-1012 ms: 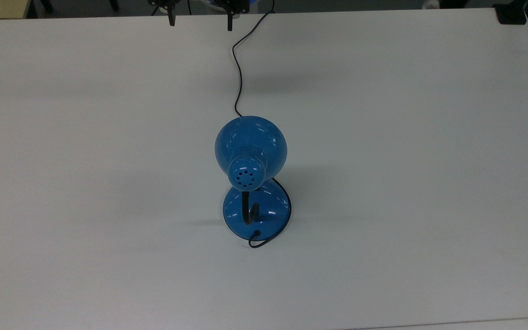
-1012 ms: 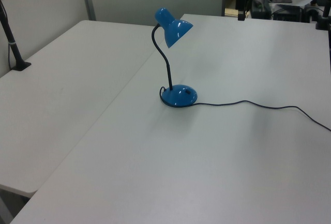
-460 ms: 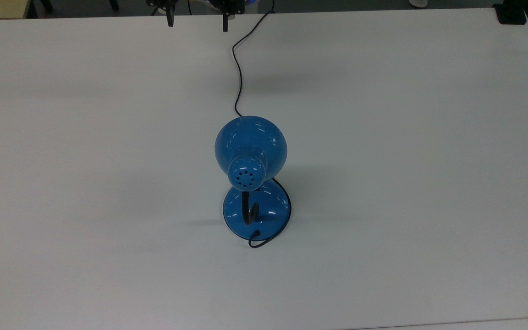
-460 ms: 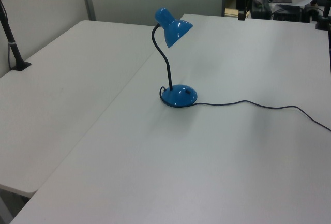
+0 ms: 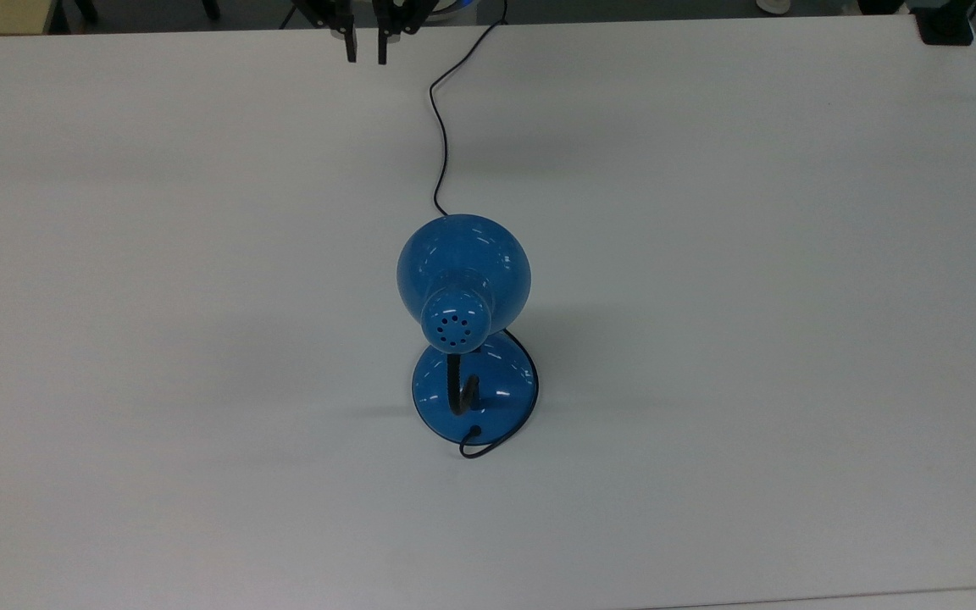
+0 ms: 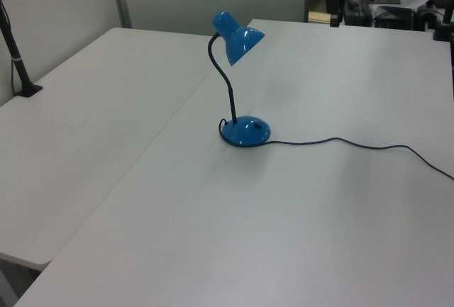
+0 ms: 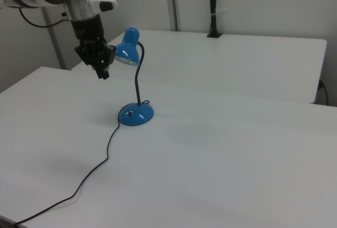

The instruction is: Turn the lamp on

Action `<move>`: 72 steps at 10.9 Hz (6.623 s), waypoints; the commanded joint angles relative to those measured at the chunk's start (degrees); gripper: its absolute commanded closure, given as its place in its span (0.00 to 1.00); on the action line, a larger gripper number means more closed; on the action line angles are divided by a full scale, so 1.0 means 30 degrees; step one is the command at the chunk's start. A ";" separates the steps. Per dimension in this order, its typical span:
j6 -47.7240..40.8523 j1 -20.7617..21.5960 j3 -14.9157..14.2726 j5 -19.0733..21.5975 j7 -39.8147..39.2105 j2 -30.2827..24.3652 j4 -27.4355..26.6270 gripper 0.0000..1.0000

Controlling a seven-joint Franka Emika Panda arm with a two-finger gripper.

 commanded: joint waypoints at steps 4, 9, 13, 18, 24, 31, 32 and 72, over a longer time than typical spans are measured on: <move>0.1661 0.0059 -0.0197 0.1378 -0.2350 0.0184 -0.0755 0.95; 0.8045 0.0967 -0.0021 0.1378 -0.1708 0.0302 -0.4619 0.97; 1.4284 0.1640 -0.0022 0.1290 0.0341 0.1585 -0.7085 0.97; 2.0614 0.1848 -0.0022 0.1114 0.1400 0.4429 -0.7672 0.97; 2.3111 0.1935 -0.0022 0.0794 0.1400 0.6101 -0.7555 0.97; 2.4754 0.1935 -0.0022 0.0616 0.1400 0.6922 -0.7526 0.96; 2.4784 0.1935 -0.0022 0.0616 0.1400 0.7011 -0.7497 0.96; 2.6132 0.1408 0.0037 -0.2752 0.1224 0.8593 -0.6385 0.97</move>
